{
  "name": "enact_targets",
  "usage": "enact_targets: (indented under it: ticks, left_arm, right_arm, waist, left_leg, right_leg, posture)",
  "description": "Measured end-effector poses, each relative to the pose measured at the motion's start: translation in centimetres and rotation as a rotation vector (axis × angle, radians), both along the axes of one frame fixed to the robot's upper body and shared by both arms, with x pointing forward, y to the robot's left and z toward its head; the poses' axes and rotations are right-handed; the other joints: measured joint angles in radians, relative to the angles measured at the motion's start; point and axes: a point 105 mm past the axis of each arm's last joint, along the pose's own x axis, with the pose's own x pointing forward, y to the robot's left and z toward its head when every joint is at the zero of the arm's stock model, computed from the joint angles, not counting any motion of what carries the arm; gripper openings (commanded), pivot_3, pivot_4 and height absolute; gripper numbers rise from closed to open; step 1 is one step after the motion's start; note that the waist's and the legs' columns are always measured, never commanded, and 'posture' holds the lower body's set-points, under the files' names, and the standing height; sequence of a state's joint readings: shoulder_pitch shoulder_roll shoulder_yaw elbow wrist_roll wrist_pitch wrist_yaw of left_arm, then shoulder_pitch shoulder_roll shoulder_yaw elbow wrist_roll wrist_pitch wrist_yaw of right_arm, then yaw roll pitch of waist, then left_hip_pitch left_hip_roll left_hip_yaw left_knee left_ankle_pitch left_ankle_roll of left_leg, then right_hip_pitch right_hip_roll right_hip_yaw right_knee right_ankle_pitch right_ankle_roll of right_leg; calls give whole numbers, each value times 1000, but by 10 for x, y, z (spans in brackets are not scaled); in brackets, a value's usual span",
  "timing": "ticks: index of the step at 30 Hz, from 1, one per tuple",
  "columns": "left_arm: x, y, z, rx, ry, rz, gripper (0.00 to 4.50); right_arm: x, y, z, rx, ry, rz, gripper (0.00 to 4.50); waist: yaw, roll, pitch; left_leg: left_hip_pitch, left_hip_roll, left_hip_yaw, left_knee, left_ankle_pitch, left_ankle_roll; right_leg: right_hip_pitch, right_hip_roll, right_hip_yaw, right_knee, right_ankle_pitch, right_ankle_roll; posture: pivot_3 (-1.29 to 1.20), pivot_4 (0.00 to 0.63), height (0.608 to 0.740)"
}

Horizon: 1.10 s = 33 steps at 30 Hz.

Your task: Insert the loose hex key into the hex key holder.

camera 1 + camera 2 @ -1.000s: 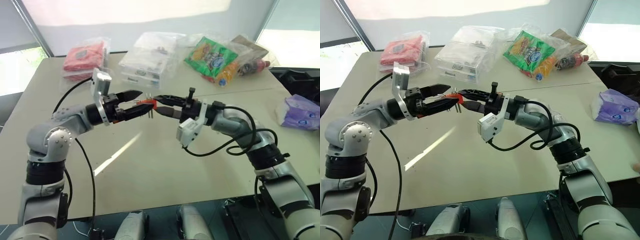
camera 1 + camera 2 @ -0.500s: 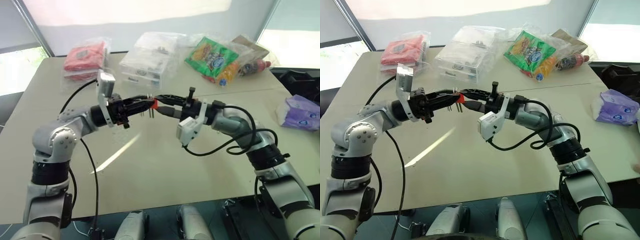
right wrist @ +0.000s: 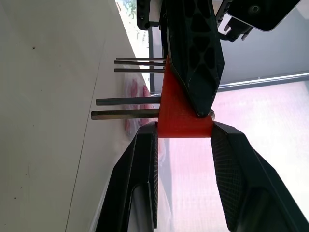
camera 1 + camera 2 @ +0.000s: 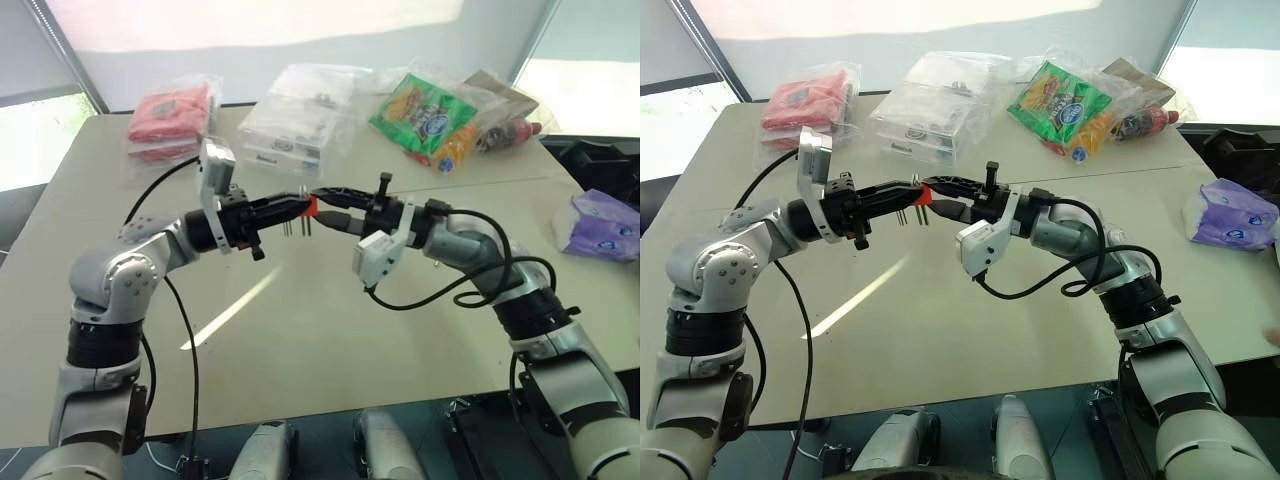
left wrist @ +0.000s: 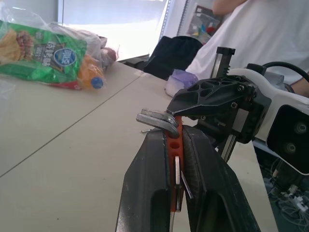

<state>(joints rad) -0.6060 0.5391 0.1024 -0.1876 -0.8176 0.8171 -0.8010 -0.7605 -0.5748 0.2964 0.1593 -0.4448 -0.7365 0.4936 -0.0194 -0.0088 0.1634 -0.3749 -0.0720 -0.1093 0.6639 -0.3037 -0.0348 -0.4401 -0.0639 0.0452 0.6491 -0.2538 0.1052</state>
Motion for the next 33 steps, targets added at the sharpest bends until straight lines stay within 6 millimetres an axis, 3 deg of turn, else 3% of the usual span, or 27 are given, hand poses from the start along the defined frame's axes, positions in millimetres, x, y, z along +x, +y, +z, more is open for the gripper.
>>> enact_targets:
  ticks: [3, 4, 8, 10, 17, 19, 23, 27, 33]
  left_arm:
    - [4, 3, -4, 1, 18, 21, 0]
    - [5, 3, -4, 3, 18, 24, 0]
    - [6, 4, -4, 16, 6, 37, 0]
    - [7, 4, -5, 44, -25, 52, 0]
    - [10, 10, -6, 145, -160, 131, 0]
    - [8, 10, -7, 149, -174, 139, 0]
    - [8, 9, -12, 156, -175, 153, 0]
    - [6, 8, -11, 157, -185, 151, 0]
    - [6, 7, -14, 154, -178, 159, 0]
  right_arm:
    - [0, 1, 6, 10, -10, 8, 4129]
    - [-1, 1, 7, 13, -12, 10, 4429]
    - [4, -1, 7, 14, 30, -17, 4429]
    - [13, -10, 0, 33, 162, -84, 4429]
    - [61, -81, -23, 361, 906, -574, 4429]
    - [63, -99, -33, 496, 1137, -709, 4429]
    - [54, -105, -50, 667, 1483, -852, 4429]
    - [52, -112, -61, 786, 1604, -1008, 4429]
    - [55, -136, -74, 867, 1572, -1211, 4429]
  waist:
    - [0, 0, 0]
    - [0, 0, 0]
    - [1, 0, 0]
    - [2, 0, 0]
    - [7, 0, 0]
    - [7, 0, 0]
    - [4, 0, 0]
    - [7, 0, 0]
    - [5, 0, 0]
  left_leg:
    - [0, 0, 0, 0, 0, 0]
    - [0, 0, 0, 0, 0, 0]
    - [0, 0, 0, 0, 0, 0]
    - [0, 0, 0, 0, 0, 0]
    - [-1, 0, -1, 1, 0, 0]
    - [-1, 0, -1, 0, 0, 1]
    - [-1, 0, -1, 0, 0, 1]
    - [-2, 0, -1, 0, 0, 1]
    - [-2, -1, 0, 0, 0, 1]
  right_leg:
    - [0, 0, 0, 0, 0, 0]
    - [0, 0, 0, 0, 0, 0]
    - [0, 0, 0, 0, 0, 0]
    - [1, 0, 0, 0, 0, 0]
    - [0, -1, 0, 0, 0, 0]
    - [0, -2, 1, 0, 0, 0]
    - [-1, -2, 1, 0, 0, 0]
    - [-1, -3, 1, 0, 0, 0]
    - [-2, -3, 1, 0, 0, 0]
  posture:
    - [0, 150, 740]
    - [0, 150, 740]
    - [0, 150, 740]
    - [0, 150, 740]
    - [0, 150, 740]
    - [0, 150, 740]
    - [0, 150, 740]
    - [0, 150, 740]
    - [0, 150, 740]
